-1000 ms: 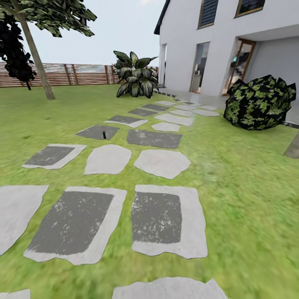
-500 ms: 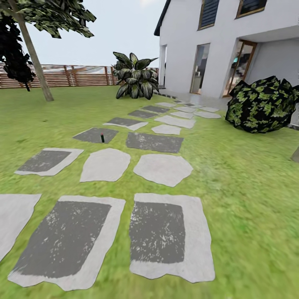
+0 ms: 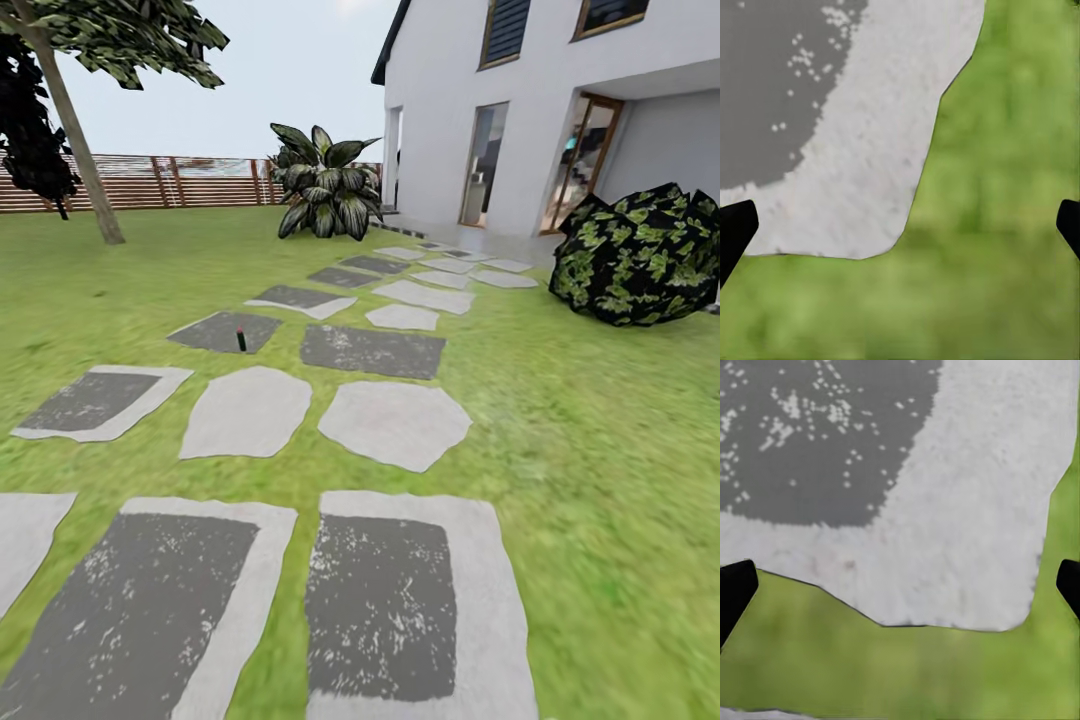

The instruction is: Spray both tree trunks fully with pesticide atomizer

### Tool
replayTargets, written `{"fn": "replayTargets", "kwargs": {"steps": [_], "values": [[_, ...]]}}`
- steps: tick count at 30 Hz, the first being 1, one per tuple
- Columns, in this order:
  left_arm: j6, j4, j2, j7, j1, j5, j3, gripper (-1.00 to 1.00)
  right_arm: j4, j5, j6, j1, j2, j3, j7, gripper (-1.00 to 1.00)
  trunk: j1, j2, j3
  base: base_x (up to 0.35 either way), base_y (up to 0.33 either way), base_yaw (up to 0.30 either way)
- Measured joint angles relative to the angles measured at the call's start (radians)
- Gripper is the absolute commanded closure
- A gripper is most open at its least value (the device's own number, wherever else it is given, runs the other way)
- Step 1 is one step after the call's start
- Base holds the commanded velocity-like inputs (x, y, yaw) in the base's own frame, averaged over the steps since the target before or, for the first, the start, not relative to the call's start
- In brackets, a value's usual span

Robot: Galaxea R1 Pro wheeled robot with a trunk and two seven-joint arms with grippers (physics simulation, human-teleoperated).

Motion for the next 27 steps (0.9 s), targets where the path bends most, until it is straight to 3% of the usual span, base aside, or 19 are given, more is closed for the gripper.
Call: {"fn": "replayTargets", "kwargs": {"steps": [27], "values": [[0.0, 0.0, 0.0, 0.0, 0.0, -0.001, -0.001, -1.0, -0.002, 0.0, -0.001, 0.0, -0.002, 0.0, 0.0, -1.0, 0.0, 0.0, 0.0, 0.34, 0.0, 0.0]]}}
